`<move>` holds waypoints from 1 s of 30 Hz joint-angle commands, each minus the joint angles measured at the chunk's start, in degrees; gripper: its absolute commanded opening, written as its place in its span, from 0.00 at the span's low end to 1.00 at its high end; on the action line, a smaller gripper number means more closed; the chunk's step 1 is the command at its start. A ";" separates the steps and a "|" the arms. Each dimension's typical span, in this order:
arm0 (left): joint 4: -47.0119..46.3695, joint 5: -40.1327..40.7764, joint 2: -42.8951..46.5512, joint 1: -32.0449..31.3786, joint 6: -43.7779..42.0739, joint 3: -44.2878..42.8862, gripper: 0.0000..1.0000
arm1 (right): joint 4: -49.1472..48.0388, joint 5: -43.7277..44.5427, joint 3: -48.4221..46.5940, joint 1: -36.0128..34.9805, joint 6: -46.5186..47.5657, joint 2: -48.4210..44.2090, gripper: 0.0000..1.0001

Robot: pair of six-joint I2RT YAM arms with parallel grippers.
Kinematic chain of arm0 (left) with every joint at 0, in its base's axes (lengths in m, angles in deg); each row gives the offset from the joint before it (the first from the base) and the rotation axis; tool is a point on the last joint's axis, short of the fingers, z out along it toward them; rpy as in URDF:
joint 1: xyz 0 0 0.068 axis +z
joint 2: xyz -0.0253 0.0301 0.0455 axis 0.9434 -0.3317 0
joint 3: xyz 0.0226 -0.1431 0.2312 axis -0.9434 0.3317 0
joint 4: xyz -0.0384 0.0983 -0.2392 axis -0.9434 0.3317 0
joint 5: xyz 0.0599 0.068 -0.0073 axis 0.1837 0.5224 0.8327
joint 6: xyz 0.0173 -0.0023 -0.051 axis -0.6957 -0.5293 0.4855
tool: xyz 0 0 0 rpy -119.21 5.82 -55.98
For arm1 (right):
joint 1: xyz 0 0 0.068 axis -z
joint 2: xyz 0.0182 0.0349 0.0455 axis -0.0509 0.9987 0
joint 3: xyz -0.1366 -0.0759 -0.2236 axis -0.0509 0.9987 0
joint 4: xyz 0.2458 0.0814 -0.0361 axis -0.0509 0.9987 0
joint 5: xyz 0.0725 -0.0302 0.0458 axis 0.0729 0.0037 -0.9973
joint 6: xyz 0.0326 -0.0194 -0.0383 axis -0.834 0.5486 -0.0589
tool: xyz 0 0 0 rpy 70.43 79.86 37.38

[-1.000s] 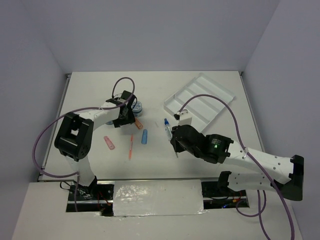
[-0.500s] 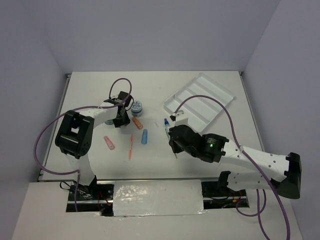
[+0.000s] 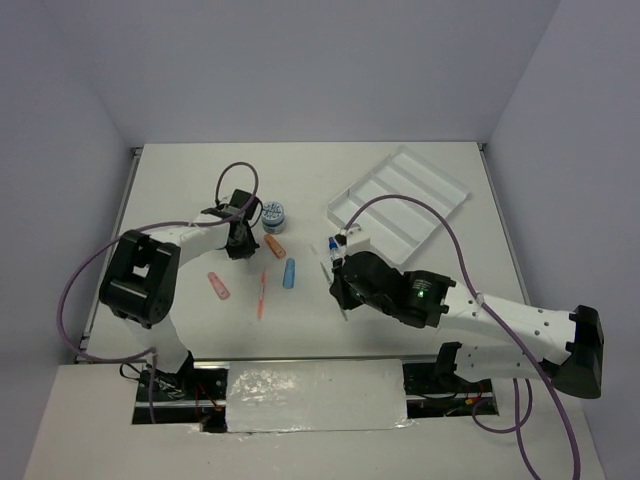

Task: Sort the stationery into containers
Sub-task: Close the pen cap on the pen.

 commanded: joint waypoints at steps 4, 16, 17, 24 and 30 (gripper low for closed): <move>-2.58 -5.24 15.58 -3.70 1.46 5.63 0.00 | -11.95 -4.82 4.19 -0.38 0.31 -1.16 0.00; -30.70 -8.76 50.55 -17.69 10.86 23.72 0.00 | -34.61 -2.62 15.00 -4.86 -8.14 -6.16 0.00; -32.19 -8.67 51.97 -18.30 10.95 24.61 0.00 | -36.04 -3.93 15.53 -5.03 -7.79 -6.69 0.00; -43.62 -10.43 58.13 -21.91 10.34 28.66 0.00 | -46.41 -8.87 18.26 -7.76 -4.89 -8.98 0.00; -45.13 -11.05 58.76 -23.05 10.07 28.40 0.00 | -45.64 -5.63 18.08 -8.81 -4.27 -8.98 0.00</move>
